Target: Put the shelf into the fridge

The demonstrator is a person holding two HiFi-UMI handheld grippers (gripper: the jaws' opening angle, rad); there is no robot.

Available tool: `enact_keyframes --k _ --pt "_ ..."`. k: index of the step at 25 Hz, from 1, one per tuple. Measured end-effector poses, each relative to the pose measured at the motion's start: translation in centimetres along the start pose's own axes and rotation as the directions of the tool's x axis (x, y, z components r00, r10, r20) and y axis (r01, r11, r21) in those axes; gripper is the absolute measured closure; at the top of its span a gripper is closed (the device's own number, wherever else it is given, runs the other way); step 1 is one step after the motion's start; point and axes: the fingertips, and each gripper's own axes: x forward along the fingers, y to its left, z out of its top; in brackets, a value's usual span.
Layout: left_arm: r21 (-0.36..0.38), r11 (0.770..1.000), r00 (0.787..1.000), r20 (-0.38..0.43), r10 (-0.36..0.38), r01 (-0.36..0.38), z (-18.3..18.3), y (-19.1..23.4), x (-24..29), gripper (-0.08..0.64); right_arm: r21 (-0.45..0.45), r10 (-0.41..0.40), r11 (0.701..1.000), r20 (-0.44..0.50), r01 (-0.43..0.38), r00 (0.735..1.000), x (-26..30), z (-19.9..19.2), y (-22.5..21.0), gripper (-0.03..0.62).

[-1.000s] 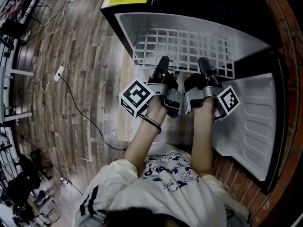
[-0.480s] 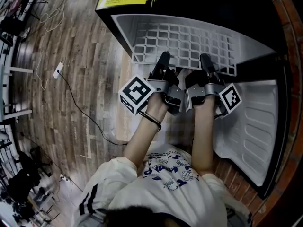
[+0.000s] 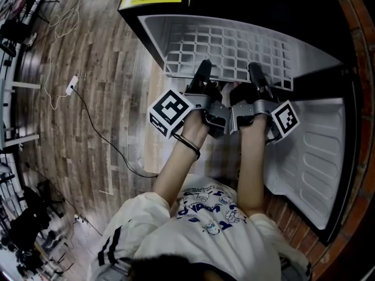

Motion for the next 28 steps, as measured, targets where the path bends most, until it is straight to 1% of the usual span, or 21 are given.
enact_keyframes --k 3,5,8,11,13,15,16,21,28 --pt "0.004 1.0 1.0 -0.007 0.009 -0.009 -0.25 0.34 0.04 0.52 0.018 0.022 1.0 0.0 -0.022 1.0 -0.05 -0.06 -0.1 0.529" --pt "-0.003 1.0 1.0 -0.011 0.009 -0.009 -0.4 0.45 -0.03 0.52 0.02 0.035 0.999 -0.004 -0.035 0.999 -0.14 -0.19 0.1 0.478" --pt "-0.013 1.0 1.0 -0.01 0.011 -0.011 -0.32 0.13 -0.04 0.52 0.014 0.032 0.999 -0.009 -0.032 0.999 -0.17 -0.3 0.63 0.469" --pt "-0.017 1.0 1.0 -0.017 0.014 -0.014 -0.26 -0.19 -0.17 0.52 0.012 0.011 1.0 -0.021 -0.011 1.0 -0.36 -0.64 0.69 0.469" --pt "-0.015 1.0 1.0 -0.025 0.008 -0.009 -0.32 -0.43 -0.22 0.52 0.012 -0.008 1.0 -0.031 0.008 0.999 -0.46 -0.86 0.48 0.488" --pt "-0.015 1.0 1.0 -0.029 0.007 -0.007 -0.43 -0.54 -0.22 0.52 0.014 -0.026 1.0 -0.035 0.027 0.999 -0.54 -0.92 0.19 0.53" --pt "-0.017 1.0 1.0 -0.029 0.01 -0.01 -0.46 -0.47 -0.21 0.52 0.014 -0.032 0.999 -0.034 0.032 0.999 -0.61 -0.9 0.05 0.539" --pt "-0.021 1.0 0.999 -0.032 0.02 -0.021 -0.47 -0.18 -0.11 0.52 0.017 -0.039 0.999 -0.033 0.04 0.999 -0.72 -0.93 -0.15 0.543" --pt "-0.024 1.0 1.0 -0.027 0.013 -0.014 -0.46 -0.18 -0.04 0.52 0.012 -0.047 0.999 -0.038 0.047 0.998 -0.69 -0.86 -0.12 0.545"
